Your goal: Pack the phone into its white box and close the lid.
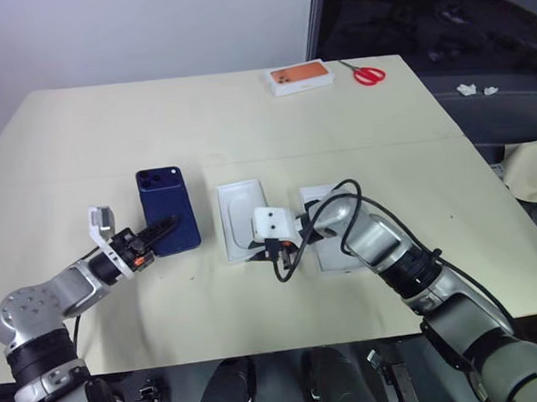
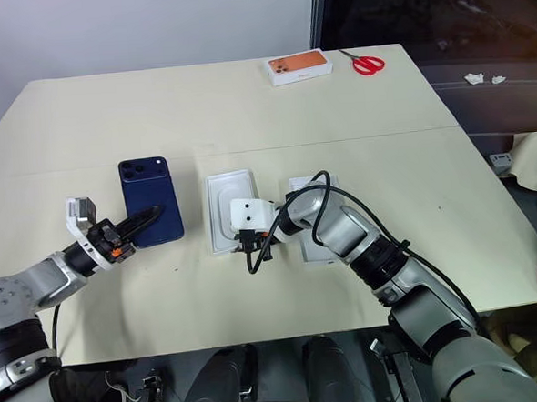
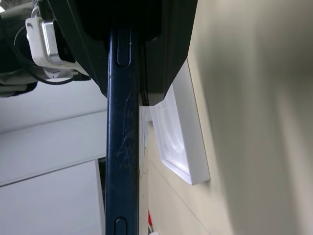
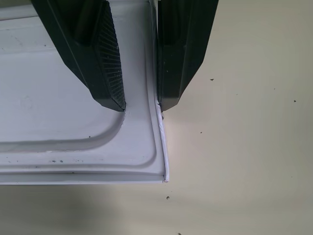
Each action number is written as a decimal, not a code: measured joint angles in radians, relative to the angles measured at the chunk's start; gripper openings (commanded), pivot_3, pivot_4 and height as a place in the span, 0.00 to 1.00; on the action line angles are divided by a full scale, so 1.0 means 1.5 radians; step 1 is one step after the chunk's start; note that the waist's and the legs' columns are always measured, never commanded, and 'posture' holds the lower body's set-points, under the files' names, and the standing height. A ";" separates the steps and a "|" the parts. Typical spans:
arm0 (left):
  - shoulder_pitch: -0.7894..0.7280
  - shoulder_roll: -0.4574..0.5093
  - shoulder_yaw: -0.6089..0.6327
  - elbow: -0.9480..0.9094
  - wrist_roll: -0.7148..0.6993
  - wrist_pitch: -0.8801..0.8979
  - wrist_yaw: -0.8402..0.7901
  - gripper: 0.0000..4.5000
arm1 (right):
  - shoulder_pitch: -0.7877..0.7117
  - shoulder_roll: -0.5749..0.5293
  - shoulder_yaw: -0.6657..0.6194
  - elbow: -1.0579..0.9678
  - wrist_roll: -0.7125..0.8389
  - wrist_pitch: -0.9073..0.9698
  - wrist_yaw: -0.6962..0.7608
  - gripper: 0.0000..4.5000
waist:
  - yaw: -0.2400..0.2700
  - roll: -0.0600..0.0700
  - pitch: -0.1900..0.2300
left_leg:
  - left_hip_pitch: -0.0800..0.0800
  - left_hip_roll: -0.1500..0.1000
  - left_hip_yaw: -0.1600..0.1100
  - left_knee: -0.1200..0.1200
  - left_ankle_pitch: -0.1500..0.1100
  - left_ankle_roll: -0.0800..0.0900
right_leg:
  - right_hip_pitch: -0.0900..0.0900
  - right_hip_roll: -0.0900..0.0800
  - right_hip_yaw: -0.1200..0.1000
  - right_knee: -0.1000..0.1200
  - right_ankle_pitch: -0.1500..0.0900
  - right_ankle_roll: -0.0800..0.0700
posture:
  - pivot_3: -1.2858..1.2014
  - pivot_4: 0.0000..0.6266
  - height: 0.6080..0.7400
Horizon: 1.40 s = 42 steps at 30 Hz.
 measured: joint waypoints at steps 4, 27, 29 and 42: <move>0.000 0.000 0.000 0.000 -0.010 0.000 0.004 0.00 | 0.001 0.010 -0.002 -0.001 0.003 0.015 -0.005 0.22 | 0.000 0.000 0.000 | 0.000 0.000 0.000 0.000 0.000 0.000 | 0.000 0.000 0.000 0.000 0.000 0.000 | 0.52 0.24 1.00; -0.052 0.017 -0.016 0.033 -0.044 0.000 0.043 0.00 | 0.009 0.129 -0.030 -0.040 0.045 0.165 -0.096 0.99 | 0.001 0.000 0.000 | 0.000 0.000 0.000 0.000 0.000 -0.001 | 0.000 0.000 0.000 0.000 0.000 0.000 | 0.52 0.24 1.00; -0.049 0.007 -0.033 0.031 -0.044 0.001 0.043 0.00 | 0.009 0.111 -0.056 -0.076 0.072 0.190 -0.084 0.99 | 0.001 0.000 0.000 | 0.000 0.000 0.000 0.000 0.000 0.000 | 0.000 0.000 0.000 0.000 0.000 0.000 | 0.52 0.24 1.00; -0.090 -0.015 -0.180 0.080 0.045 -0.016 0.018 0.00 | 0.024 -0.018 -0.130 -0.138 0.136 0.243 -0.079 0.99 | 0.001 -0.001 0.000 | -0.001 0.000 0.000 0.000 0.000 0.000 | -0.001 0.000 0.000 0.000 0.000 0.000 | 0.52 0.24 1.00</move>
